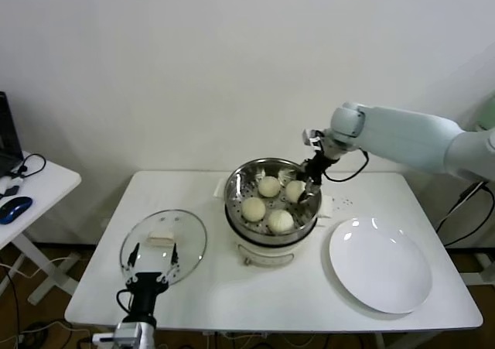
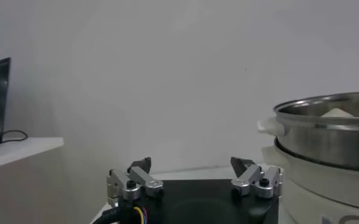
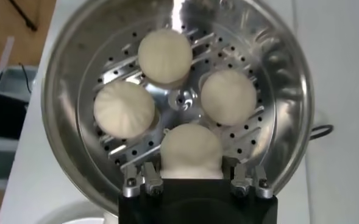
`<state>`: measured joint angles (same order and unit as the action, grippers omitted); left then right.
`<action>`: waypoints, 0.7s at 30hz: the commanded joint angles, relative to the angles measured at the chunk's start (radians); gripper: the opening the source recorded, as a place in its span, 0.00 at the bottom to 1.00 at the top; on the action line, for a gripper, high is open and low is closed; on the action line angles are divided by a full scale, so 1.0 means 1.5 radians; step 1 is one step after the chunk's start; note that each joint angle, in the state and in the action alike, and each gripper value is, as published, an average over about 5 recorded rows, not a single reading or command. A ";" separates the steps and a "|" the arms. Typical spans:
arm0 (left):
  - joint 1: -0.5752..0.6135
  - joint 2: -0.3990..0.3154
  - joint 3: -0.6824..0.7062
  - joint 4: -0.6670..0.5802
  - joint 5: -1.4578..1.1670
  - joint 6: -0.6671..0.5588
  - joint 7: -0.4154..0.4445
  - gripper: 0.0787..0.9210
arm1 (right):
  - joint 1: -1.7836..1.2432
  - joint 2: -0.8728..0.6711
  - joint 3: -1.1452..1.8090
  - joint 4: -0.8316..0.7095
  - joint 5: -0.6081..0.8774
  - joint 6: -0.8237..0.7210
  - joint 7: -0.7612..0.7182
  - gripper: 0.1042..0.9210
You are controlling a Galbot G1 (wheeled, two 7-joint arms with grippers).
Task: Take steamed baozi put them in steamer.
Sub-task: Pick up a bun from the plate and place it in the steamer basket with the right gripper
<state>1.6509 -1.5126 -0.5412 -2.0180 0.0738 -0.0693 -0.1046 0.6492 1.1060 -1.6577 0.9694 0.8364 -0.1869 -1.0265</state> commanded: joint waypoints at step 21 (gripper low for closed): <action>-0.005 -0.001 0.004 0.001 0.002 0.002 0.000 0.88 | -0.039 0.017 0.022 -0.033 -0.058 0.010 0.000 0.80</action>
<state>1.6443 -1.5138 -0.5356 -2.0148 0.0754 -0.0673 -0.1047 0.5906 1.1295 -1.6301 0.9212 0.7532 -0.1738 -1.0290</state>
